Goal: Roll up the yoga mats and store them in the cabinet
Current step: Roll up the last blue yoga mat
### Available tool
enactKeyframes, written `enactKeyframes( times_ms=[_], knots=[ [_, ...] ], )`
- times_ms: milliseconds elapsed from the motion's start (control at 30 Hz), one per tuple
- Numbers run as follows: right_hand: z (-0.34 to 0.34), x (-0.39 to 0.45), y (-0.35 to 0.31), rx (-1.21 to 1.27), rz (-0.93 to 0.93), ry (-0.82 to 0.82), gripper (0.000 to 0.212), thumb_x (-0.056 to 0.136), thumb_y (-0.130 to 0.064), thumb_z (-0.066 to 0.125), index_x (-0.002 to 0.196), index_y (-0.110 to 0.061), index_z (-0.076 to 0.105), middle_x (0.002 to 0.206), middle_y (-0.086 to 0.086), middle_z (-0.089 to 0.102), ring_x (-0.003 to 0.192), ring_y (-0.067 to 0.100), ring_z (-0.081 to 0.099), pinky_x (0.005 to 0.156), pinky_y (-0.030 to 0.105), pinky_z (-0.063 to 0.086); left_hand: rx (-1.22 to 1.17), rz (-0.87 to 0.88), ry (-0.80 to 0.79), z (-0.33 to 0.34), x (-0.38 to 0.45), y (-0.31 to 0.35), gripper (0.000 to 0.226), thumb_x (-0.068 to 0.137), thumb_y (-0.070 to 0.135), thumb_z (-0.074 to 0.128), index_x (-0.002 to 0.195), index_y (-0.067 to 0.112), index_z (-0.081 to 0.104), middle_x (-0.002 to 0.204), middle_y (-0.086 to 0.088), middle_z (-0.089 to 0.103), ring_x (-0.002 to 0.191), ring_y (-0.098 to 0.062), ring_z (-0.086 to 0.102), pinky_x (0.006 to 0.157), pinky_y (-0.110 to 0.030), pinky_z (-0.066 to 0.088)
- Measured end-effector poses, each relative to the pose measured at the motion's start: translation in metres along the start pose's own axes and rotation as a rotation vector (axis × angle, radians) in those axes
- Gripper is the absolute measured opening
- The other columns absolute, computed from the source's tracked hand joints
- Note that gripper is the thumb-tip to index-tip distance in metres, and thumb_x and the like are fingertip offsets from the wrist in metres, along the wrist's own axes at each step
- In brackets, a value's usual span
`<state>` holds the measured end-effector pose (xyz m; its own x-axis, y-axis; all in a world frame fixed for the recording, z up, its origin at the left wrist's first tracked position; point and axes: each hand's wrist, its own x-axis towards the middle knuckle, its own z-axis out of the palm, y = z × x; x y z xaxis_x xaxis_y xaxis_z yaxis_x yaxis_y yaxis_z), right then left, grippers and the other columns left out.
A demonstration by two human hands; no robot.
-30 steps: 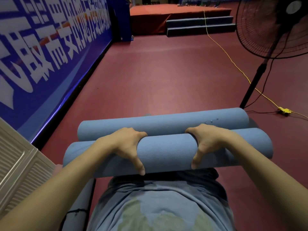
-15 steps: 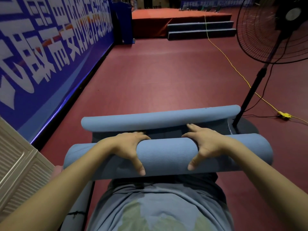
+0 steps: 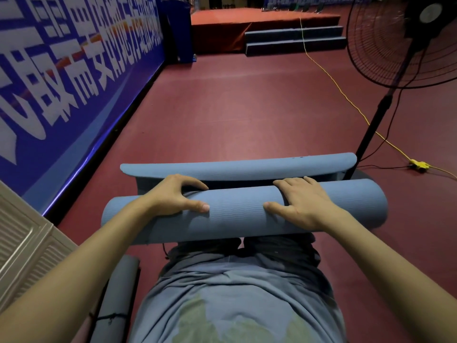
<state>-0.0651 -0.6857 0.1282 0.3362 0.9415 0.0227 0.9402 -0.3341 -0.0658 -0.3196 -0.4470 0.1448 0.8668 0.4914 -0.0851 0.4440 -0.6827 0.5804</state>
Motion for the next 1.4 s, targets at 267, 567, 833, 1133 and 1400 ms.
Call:
enactKeyframes(
  times_ms=[267, 567, 833, 1133, 1400],
  knots=[
    [0.007, 0.004, 0.0, -0.015, 0.008, 0.044, 0.112, 0.074, -0.091, -0.011, 0.136, -0.024, 0.055, 0.127, -0.004, 0.063, 0.121, 0.02, 0.054, 0.108, 0.042, 0.033, 0.419, -0.091, -0.135, -0.007, -0.01, 0.033, 0.121, 0.043, 0.1, 0.062, 0.147, 0.038, 0.053, 0.135, 0.021, 0.063, 0.119, -0.008, 0.06, 0.093, -0.036, 0.05],
    [0.012, 0.03, -0.001, -0.039, 0.076, 0.156, 0.085, 0.084, -0.082, 0.0, 0.088, -0.028, 0.065, 0.083, -0.007, 0.065, 0.081, 0.02, 0.057, 0.082, 0.041, 0.036, 0.661, -0.081, -0.091, 0.023, -0.009, 0.038, 0.136, 0.037, 0.086, 0.08, 0.15, 0.03, 0.032, 0.139, 0.01, 0.056, 0.124, -0.019, 0.055, 0.096, -0.038, 0.046],
    [0.009, 0.032, 0.006, 0.019, 0.061, 0.139, 0.082, 0.086, -0.084, 0.009, 0.074, -0.024, 0.064, 0.065, -0.005, 0.061, 0.068, 0.016, 0.055, 0.076, 0.041, 0.037, 0.661, -0.036, -0.085, 0.017, -0.004, 0.04, 0.122, 0.033, 0.09, 0.075, 0.139, 0.038, 0.045, 0.118, 0.015, 0.068, 0.106, -0.017, 0.063, 0.088, -0.037, 0.05],
    [-0.006, 0.032, 0.014, 0.196, 0.149, -0.343, 0.08, 0.084, -0.09, 0.023, 0.085, -0.022, 0.066, 0.109, 0.003, 0.069, 0.095, 0.023, 0.059, 0.091, 0.042, 0.047, 0.315, -0.125, -0.418, 0.005, -0.003, 0.039, 0.088, 0.03, 0.073, 0.091, 0.11, 0.046, 0.065, 0.106, 0.027, 0.069, 0.1, 0.0, 0.064, 0.094, -0.034, 0.054],
    [-0.003, 0.026, 0.012, 0.297, 0.171, -0.33, 0.084, 0.084, -0.09, 0.026, 0.094, -0.019, 0.07, 0.102, -0.006, 0.066, 0.093, 0.02, 0.06, 0.091, 0.041, 0.049, 0.182, -0.129, -0.453, 0.009, -0.005, 0.036, 0.077, 0.039, 0.058, 0.096, 0.109, 0.04, 0.07, 0.104, 0.025, 0.073, 0.098, 0.002, 0.068, 0.092, -0.035, 0.055]
  ],
)
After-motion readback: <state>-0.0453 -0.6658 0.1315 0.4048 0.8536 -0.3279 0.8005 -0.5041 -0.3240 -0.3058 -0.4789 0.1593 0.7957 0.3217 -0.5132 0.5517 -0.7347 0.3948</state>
